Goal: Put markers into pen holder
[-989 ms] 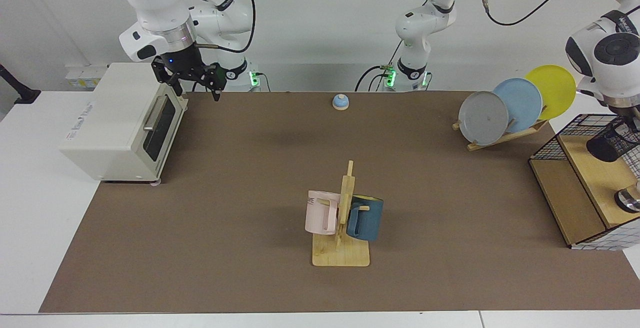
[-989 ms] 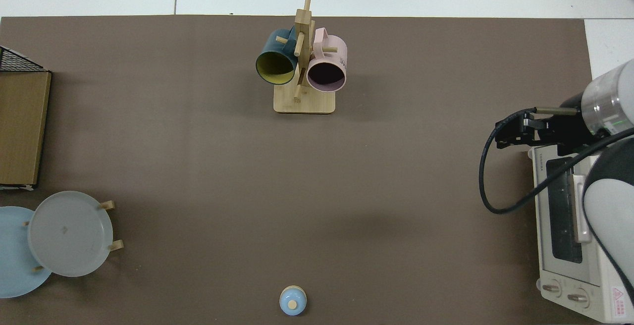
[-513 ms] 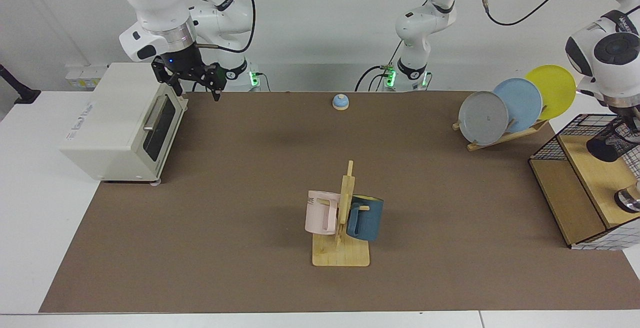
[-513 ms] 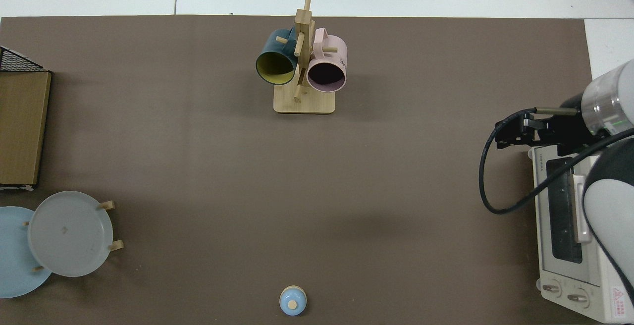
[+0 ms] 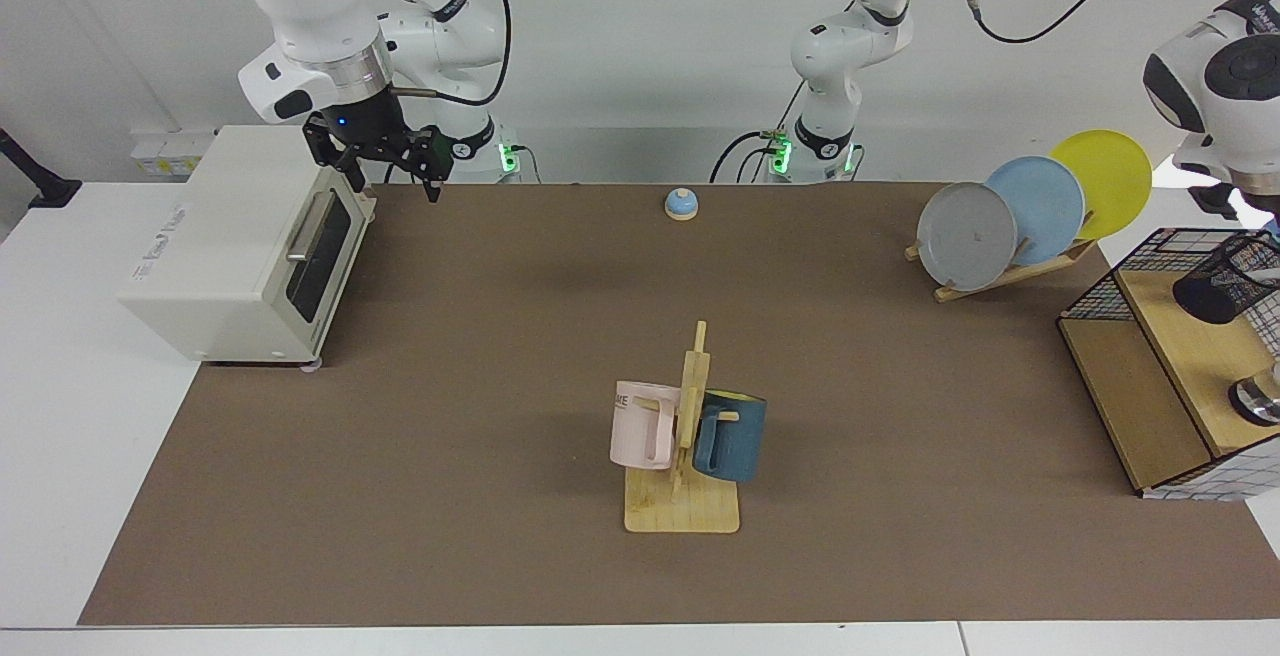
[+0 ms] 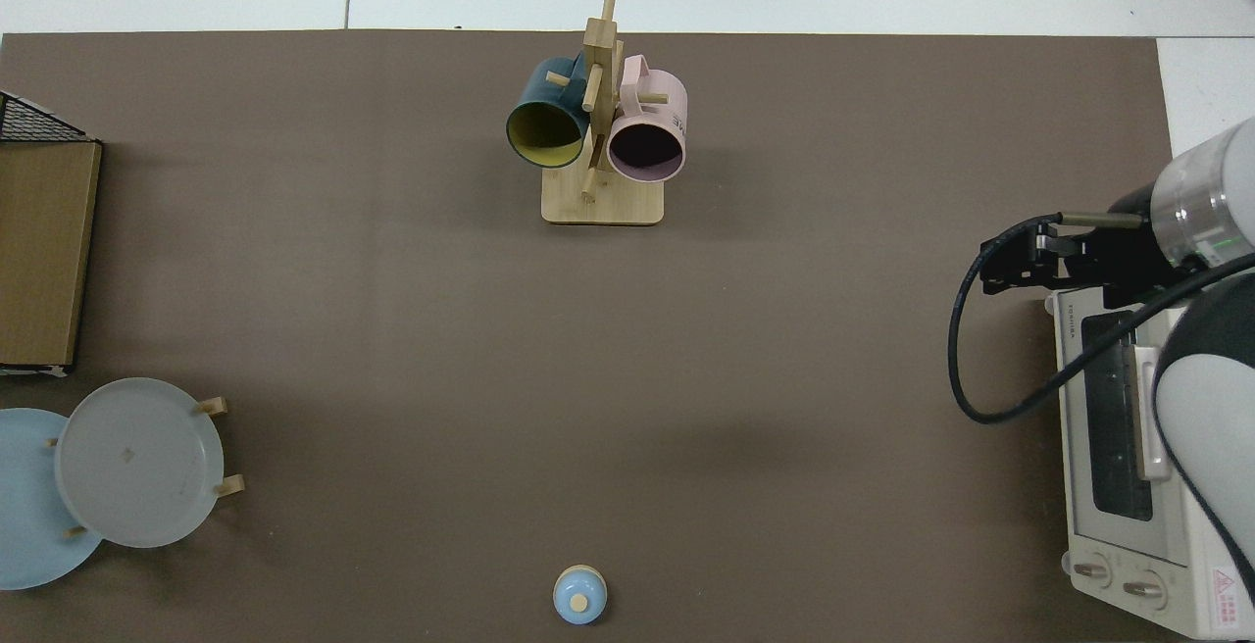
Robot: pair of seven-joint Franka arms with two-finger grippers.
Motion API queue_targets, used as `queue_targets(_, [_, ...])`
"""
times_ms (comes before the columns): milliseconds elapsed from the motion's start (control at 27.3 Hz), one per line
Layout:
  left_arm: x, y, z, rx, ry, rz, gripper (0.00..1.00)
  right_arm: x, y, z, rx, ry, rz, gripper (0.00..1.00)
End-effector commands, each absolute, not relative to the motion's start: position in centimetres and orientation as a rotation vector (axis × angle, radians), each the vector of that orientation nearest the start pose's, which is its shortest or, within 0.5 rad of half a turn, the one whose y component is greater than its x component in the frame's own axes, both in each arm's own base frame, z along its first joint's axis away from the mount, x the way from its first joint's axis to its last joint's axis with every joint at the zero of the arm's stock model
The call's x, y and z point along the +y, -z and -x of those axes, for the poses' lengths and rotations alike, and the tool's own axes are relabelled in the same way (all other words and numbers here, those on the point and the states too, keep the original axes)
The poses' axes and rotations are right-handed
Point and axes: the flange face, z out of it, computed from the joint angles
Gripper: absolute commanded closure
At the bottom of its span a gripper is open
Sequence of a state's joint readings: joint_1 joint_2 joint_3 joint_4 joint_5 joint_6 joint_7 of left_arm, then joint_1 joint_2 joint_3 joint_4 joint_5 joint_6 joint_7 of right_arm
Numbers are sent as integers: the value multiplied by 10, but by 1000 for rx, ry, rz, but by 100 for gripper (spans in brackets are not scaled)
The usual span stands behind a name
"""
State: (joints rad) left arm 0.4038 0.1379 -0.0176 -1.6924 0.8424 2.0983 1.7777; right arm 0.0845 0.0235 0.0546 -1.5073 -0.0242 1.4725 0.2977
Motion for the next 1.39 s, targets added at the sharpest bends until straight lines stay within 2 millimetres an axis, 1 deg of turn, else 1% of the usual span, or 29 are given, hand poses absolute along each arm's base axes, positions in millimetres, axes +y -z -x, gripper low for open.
queue_targets(0, [256, -588, -572, 1871, -676, 1673, 63, 70, -637, -545, 224, -55, 3155, 0])
queue_targets(110, [243, -608, -569, 1866, -587, 1732, 63, 70, -637, -545, 224, -55, 3155, 0])
queue_targets(220, [221, -625, -566, 1872, -508, 1771, 62, 69, -637, -546, 224, -55, 3155, 0])
queue_targets(330, [195, -638, -563, 1889, -423, 1804, 59, 70, -636, -545, 222, -57, 3156, 0])
queue_targets(440, [184, -645, -557, 1860, -351, 1890, 58, 69, -637, -546, 224, -55, 3155, 0])
queue_targets(513, [181, -646, -552, 1828, -310, 1977, 52, 69, -637, -546, 224, -55, 3155, 0])
queue_targets(623, [171, -647, -544, 1783, -258, 2104, 51, 69, -637, -546, 224, -55, 3155, 0])
queue_targets(696, [159, -646, -543, 1751, -249, 2174, 48, 69, -637, -546, 224, -55, 3155, 0])
queue_targets(806, [141, -650, -537, 1676, -221, 2282, 46, 69, -637, -546, 224, -55, 3155, 0])
queue_targets(916, [122, -649, -534, 1610, -180, 2399, 39, 70, -637, -545, 222, -55, 3155, 0])
queue_targets(1026, [99, -656, -529, 1524, -144, 2500, 30, 70, -637, -545, 222, -55, 3155, 0])
queue_targets(1063, [96, -658, -527, 1495, -143, 2534, 27, 70, -637, -545, 222, -55, 3155, 0])
queue_targets(1209, [80, -658, -524, 1383, -109, 2676, 25, 69, -637, -546, 224, -55, 3155, 0])
queue_targets(1319, [69, -660, -523, 1264, -70, 2772, 16, 69, -636, -545, 224, -57, 3155, 0])
queue_targets(1356, [65, -660, -523, 1224, -57, 2808, 16, 69, -636, -545, 224, -57, 3155, 0])
